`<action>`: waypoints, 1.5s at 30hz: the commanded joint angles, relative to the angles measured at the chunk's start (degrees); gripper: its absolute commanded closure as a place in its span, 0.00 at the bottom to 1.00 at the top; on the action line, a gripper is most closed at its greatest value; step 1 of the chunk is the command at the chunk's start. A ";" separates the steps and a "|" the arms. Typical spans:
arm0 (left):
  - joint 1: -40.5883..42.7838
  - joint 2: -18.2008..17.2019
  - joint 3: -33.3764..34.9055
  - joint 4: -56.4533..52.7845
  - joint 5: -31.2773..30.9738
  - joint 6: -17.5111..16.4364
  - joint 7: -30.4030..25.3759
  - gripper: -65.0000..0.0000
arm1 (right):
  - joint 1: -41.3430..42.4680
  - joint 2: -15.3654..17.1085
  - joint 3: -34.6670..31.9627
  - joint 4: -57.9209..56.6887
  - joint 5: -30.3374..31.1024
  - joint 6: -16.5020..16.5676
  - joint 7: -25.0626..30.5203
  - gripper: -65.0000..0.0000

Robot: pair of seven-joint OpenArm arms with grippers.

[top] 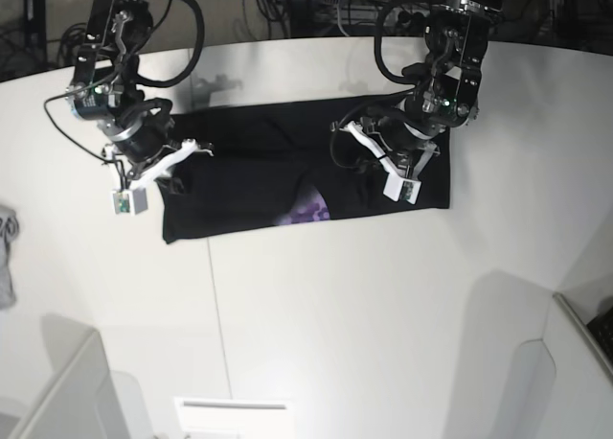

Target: Fold the T-shirt properly

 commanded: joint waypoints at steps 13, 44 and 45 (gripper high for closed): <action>-2.08 0.55 0.40 1.08 -0.67 -0.16 -1.03 0.85 | 0.44 0.29 0.21 0.92 0.87 0.01 1.10 1.00; -9.82 8.47 8.31 1.08 -0.67 -0.16 5.39 0.64 | 0.88 0.29 1.53 1.09 0.87 0.01 1.10 1.00; -10.26 9.08 9.19 1.08 -0.67 -0.16 5.39 0.64 | 0.97 0.11 2.50 1.09 0.87 0.01 1.02 1.00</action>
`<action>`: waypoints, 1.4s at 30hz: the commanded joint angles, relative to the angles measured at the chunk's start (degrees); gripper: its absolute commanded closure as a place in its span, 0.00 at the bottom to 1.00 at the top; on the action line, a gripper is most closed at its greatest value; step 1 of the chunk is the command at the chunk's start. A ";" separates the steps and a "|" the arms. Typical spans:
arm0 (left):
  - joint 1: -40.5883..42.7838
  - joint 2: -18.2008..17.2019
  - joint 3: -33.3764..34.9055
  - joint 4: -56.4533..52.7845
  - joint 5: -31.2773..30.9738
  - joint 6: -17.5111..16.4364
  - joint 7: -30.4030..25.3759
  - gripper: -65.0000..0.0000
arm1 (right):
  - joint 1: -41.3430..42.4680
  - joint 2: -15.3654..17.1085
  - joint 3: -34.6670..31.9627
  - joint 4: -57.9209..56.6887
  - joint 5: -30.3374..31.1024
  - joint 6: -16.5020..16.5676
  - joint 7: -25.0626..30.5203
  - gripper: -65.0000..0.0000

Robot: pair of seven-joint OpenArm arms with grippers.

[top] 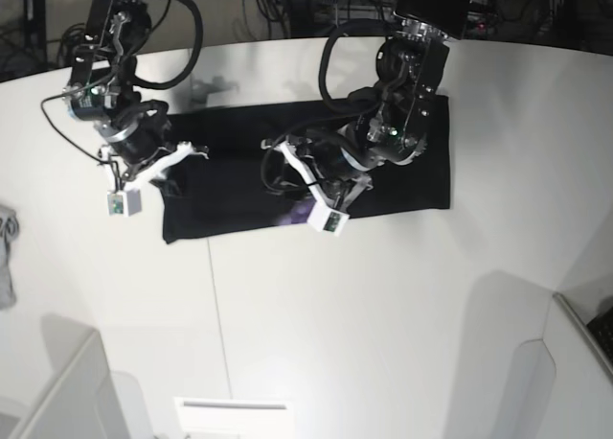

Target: Fold the T-shirt properly

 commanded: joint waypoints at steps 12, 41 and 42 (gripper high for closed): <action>7.80 -2.61 -17.94 12.95 -0.67 -0.16 -0.97 1.00 | 1.43 -0.49 8.25 1.25 0.52 0.45 -3.14 1.00; 1.12 -3.31 -6.25 -5.43 -0.23 7.58 -1.32 1.00 | 11.45 -2.42 20.73 -2.62 0.52 12.93 -20.02 1.00; 0.59 -2.69 -5.46 -6.31 -0.23 7.58 -1.32 1.00 | 11.36 -2.33 21.35 -2.62 0.52 12.93 -20.02 1.00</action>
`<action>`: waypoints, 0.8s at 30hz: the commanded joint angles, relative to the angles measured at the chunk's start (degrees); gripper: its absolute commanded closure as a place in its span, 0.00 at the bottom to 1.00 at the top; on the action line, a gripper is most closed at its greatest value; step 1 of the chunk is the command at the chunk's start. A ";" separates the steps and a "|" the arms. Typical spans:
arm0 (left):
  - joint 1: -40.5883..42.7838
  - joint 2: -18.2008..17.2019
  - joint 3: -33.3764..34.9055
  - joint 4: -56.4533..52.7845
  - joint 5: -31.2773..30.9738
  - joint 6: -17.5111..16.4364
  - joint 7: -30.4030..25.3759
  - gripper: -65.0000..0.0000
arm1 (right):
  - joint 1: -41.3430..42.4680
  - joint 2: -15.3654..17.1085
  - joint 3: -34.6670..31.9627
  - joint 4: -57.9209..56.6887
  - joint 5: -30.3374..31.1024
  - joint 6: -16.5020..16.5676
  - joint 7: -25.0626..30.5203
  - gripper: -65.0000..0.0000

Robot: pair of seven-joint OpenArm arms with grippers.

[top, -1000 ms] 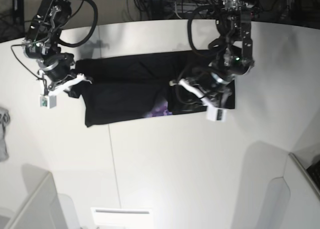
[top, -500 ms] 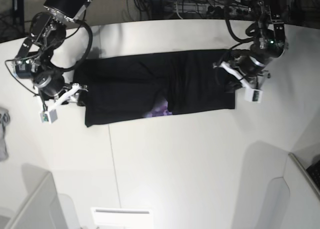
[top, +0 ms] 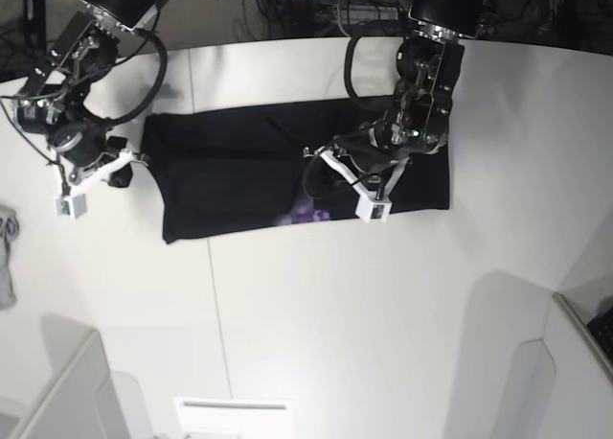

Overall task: Fold the T-shirt properly
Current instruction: 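Release the strip and reposition the left gripper to its end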

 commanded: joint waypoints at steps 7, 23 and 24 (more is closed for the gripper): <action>-2.57 2.65 1.74 -1.36 -0.45 -0.18 -0.75 1.00 | 0.32 0.80 0.67 0.74 1.19 0.25 1.07 1.00; 13.70 -8.07 -33.95 16.05 -0.45 -10.21 -0.84 1.00 | 7.97 0.88 -4.51 -4.44 1.19 6.41 -10.13 0.18; 14.49 -8.07 -37.12 15.79 -0.45 -12.76 -0.84 1.00 | 8.94 0.88 -4.69 -6.73 1.11 7.11 -10.13 0.18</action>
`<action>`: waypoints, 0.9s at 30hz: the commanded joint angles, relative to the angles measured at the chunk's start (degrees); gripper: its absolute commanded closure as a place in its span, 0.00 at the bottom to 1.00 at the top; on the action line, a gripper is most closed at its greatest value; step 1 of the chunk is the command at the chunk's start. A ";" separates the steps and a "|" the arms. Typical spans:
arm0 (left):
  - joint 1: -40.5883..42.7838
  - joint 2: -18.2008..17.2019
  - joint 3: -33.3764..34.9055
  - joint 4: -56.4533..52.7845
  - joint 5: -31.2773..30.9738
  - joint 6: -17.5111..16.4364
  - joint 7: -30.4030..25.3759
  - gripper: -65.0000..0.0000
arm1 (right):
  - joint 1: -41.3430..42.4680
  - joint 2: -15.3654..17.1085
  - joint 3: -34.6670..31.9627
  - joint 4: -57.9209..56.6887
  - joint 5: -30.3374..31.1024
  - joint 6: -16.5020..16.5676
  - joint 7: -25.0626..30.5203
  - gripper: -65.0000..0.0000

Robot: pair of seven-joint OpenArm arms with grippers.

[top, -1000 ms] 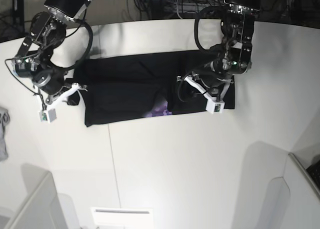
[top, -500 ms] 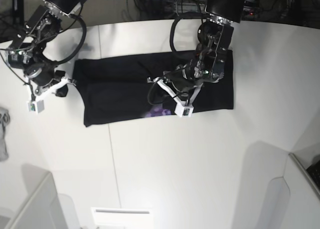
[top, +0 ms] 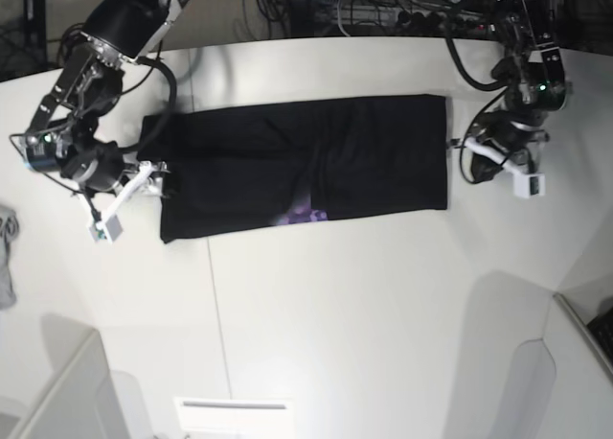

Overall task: Fold the T-shirt properly
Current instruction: 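Release the strip and reposition the left gripper to its end, then grasp both ends of the strip with both grippers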

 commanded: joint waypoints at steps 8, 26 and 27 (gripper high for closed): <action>0.74 -0.86 -13.78 -8.11 1.66 -11.64 -1.13 1.00 | 4.94 2.23 -0.08 -12.84 0.36 -1.45 5.15 0.18; 0.22 2.39 -0.24 -15.41 13.53 -17.27 -13.96 1.00 | 4.59 3.55 -0.43 -21.10 0.62 -1.80 2.60 0.18; -0.14 2.66 0.11 -15.67 13.53 -17.27 -13.96 1.00 | 4.59 3.28 -0.52 -21.10 0.62 -1.80 2.60 0.18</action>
